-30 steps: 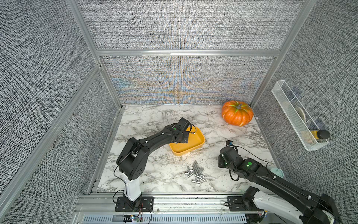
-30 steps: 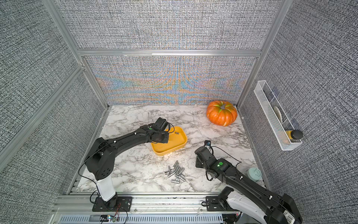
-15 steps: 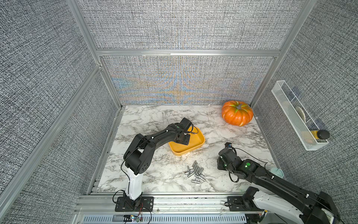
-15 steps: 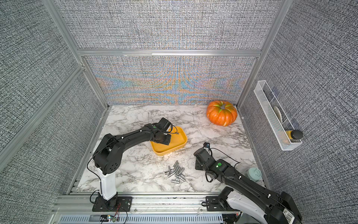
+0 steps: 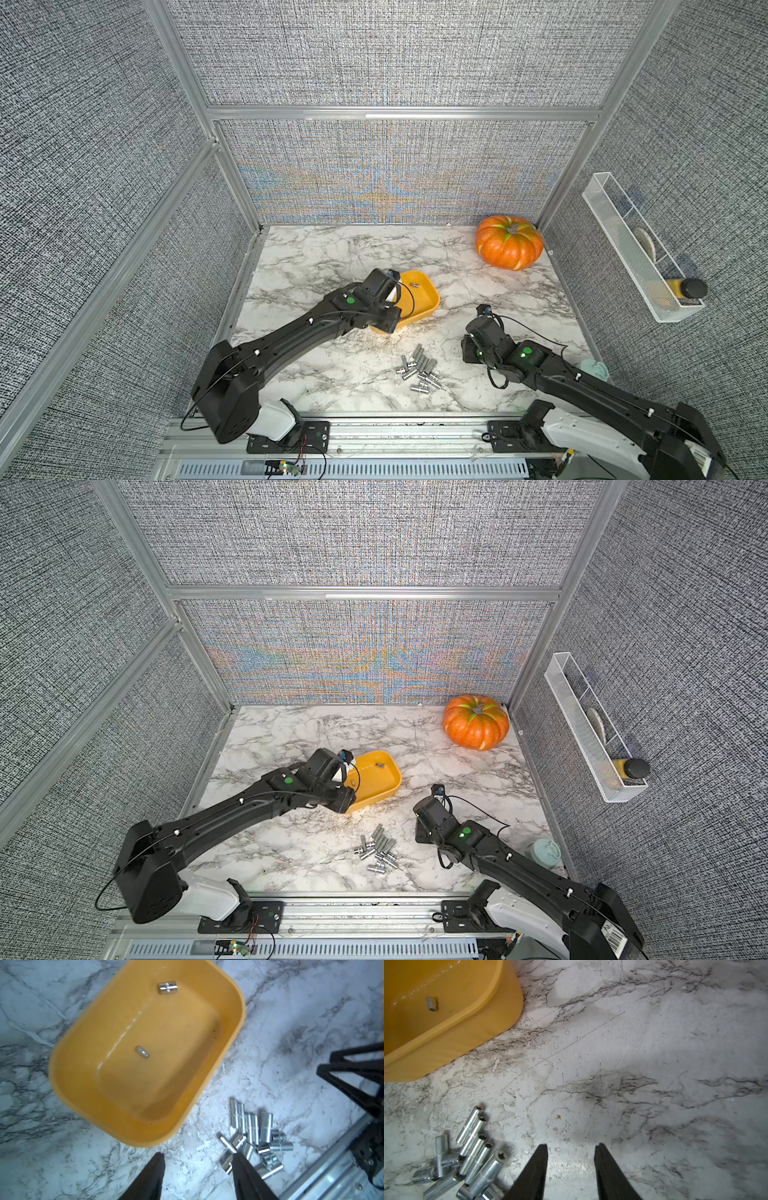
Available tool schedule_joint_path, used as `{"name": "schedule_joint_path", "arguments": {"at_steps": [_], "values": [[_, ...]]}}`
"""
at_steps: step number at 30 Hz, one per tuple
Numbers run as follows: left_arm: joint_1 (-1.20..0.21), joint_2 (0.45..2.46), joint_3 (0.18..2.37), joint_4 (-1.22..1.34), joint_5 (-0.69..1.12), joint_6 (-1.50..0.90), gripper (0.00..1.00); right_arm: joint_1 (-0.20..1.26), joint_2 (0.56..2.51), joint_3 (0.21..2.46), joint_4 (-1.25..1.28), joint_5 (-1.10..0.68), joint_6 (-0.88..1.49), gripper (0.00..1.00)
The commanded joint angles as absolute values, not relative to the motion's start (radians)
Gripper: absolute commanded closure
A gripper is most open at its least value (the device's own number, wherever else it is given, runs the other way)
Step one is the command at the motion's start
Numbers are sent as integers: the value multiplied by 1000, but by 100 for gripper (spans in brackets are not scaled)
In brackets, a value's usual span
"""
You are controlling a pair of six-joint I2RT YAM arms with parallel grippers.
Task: Put the socket on the desktop into the storage box
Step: Pick up the socket head at the center of the board.
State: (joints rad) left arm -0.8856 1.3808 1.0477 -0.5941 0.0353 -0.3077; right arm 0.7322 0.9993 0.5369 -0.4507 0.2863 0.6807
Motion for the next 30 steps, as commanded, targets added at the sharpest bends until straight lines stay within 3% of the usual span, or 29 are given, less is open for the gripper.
{"name": "schedule_joint_path", "arguments": {"at_steps": [1, 14, 20, 24, 30], "values": [[-962, 1341, 988, -611, 81, -323, 42, 732, 1012, 538, -404, 275, 651, 57], [-1049, 1525, 974, -622, 113, -213, 49, 732, 996, 511, -413, 264, 650, 57], [-1051, 1608, 997, -636, 103, -175, 55, 732, 943, 492, -433, 273, 671, 57], [-1051, 1639, 995, -634, 108, -159, 65, 732, 930, 491, -444, 283, 683, 57], [-1051, 1646, 974, -622, 105, -152, 65, 733, 933, 491, -445, 287, 682, 57]]}}
